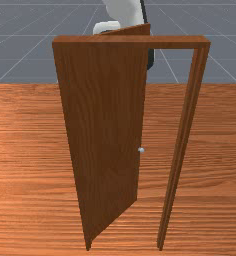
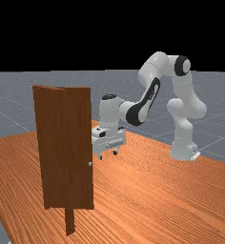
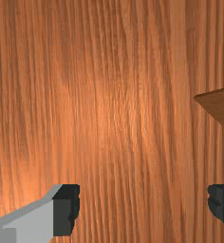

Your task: Close the door

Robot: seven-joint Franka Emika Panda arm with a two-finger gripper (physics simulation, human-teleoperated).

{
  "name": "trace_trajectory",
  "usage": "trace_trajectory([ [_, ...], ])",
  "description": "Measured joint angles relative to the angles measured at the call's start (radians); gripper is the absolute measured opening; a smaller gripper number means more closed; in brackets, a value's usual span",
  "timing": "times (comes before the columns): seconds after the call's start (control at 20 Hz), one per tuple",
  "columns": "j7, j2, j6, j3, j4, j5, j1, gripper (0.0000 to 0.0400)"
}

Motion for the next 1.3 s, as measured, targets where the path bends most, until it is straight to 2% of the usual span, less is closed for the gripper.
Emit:
trace_trajectory([
  [0.05, 0.000, 0.000, 0.000, 0.000, 0.000, 0.000, 0.000, 0.0243],
  [0.1, 0.000, 0.000, 0.000, 0.000, 0.000, 0.000, 0.000, 0.0148],
  [0.15, 0.000, 0.000, 0.000, 0.000, 0.000, 0.000, 0.000, 0.0090],
  [0.25, 0.000, 0.000, 0.000, 0.000, 0.000, 0.000, 0.000, 0.0033],
  [0.3, 0.002, 0.000, 0.000, 0.000, 0.000, 0.000, 0.000, 0.0177],
  [0.35, 0.000, 0.000, 0.000, 0.000, 0.000, 0.000, 0.000, 0.0265],
  [0.4, 0.001, 0.000, 0.000, 0.000, 0.000, 0.000, 0.000, 0.0318],
  [0.5, 0.004, 0.000, 0.000, 0.001, 0.000, -0.001, 0.003, 0.0370],
  [0.7, 0.012, -0.001, 0.000, 0.004, -0.001, -0.003, 0.010, 0.0396],
  [1.3, 0.016, 0.009, -0.003, 0.004, 0.011, -0.003, 0.012, 0.0400],
])
